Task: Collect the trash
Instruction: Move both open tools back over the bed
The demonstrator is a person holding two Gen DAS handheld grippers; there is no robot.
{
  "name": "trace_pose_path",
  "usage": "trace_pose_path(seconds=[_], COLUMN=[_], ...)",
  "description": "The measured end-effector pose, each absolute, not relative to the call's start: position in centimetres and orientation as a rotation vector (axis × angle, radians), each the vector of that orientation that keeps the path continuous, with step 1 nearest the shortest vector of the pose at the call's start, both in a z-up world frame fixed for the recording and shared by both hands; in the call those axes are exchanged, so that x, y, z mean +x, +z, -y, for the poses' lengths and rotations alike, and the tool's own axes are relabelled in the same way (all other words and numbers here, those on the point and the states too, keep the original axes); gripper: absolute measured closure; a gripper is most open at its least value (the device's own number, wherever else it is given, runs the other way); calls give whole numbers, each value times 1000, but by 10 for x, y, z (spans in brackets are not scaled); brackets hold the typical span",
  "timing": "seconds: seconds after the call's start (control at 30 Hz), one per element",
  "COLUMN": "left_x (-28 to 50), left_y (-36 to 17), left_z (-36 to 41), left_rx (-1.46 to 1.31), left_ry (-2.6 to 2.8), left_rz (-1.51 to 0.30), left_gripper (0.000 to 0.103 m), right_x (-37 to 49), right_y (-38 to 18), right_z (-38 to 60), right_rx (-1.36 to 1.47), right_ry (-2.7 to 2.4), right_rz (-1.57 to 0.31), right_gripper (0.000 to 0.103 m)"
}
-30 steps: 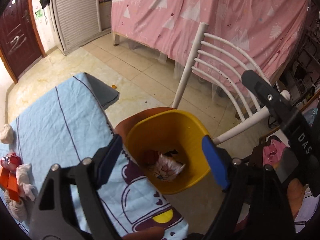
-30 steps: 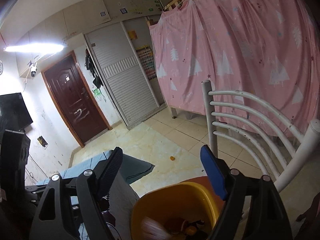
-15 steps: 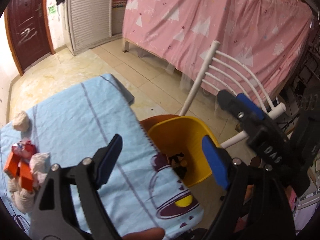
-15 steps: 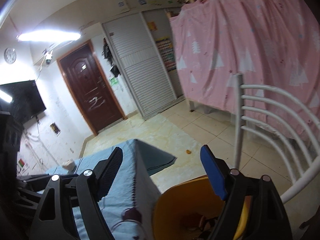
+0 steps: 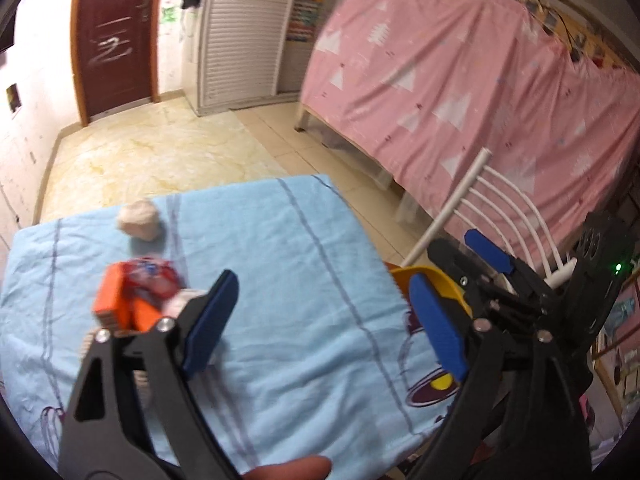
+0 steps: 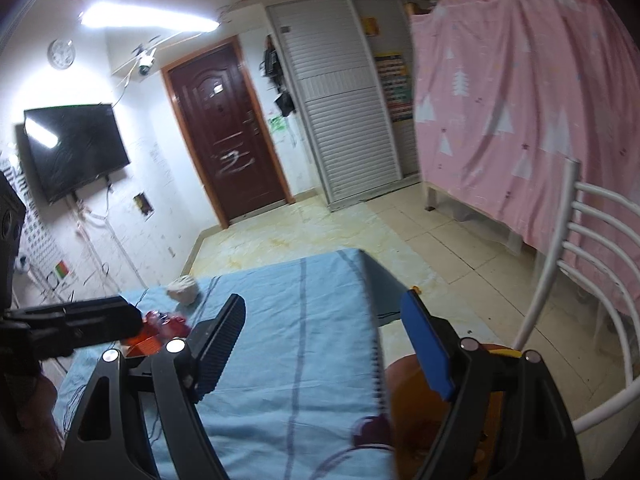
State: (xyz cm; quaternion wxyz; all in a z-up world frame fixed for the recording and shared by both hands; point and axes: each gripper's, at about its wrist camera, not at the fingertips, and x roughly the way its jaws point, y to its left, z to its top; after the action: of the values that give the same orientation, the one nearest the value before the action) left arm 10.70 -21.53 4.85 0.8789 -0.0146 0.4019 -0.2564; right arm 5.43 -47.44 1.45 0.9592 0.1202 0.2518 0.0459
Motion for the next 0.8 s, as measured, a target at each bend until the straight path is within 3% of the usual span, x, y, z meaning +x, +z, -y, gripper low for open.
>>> trace_pose_path(seconds=[0.37, 0.8], left_x=[124, 132], left_y=[46, 8], left_z=[127, 61], left_rx=[-89, -76], left_ry=[-399, -339], left_rz=[-819, -857], left_gripper=[18, 18], right_x=[87, 126], right_y=[16, 5], right_z=[409, 359], right_rx=[154, 121], right_ry=[192, 275], right_rz=[-568, -630], right_gripper=[29, 29])
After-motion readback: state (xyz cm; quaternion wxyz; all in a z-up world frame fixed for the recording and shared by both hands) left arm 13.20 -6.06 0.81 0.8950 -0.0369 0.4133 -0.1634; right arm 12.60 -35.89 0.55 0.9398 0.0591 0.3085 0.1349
